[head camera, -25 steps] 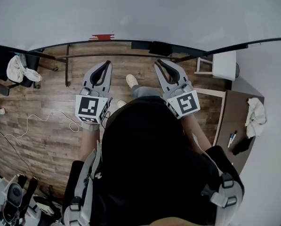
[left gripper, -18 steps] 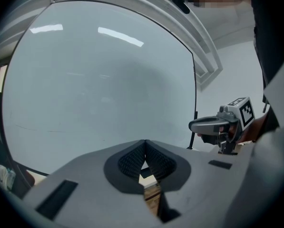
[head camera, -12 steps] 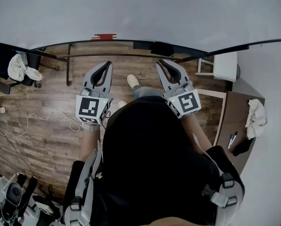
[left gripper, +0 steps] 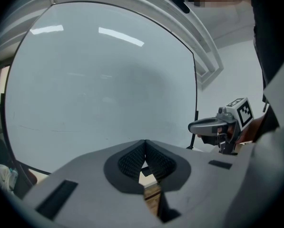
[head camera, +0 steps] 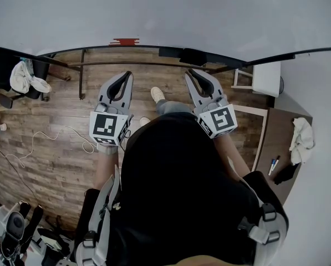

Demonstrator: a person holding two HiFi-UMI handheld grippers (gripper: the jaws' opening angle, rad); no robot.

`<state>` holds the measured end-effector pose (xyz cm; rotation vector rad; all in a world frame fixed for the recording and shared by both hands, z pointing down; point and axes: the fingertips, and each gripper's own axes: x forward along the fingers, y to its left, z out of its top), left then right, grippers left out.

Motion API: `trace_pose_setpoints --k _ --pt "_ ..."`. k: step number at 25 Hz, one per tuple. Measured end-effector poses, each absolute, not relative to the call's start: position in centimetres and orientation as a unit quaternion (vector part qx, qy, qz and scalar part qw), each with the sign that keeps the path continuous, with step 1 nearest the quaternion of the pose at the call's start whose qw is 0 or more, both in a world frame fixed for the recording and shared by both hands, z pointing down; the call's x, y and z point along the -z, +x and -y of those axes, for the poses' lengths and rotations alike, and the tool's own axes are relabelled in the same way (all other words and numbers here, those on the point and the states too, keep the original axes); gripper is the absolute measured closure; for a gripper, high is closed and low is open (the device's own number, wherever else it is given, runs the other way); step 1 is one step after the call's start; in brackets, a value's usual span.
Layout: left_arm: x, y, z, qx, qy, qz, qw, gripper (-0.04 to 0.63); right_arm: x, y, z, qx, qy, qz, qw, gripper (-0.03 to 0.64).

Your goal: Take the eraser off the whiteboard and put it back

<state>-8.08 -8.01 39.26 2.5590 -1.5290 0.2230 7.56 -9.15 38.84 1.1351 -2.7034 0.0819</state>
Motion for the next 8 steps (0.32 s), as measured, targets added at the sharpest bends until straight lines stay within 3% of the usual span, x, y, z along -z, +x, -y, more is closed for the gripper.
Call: trace_pose_setpoints --k 8 --pt "-39.34 -8.52 7.98 -0.076 0.851 0.514 0.075 0.586 -38.98 7.41 9.35 -0.027 0.385 0.917 0.105 0.566"
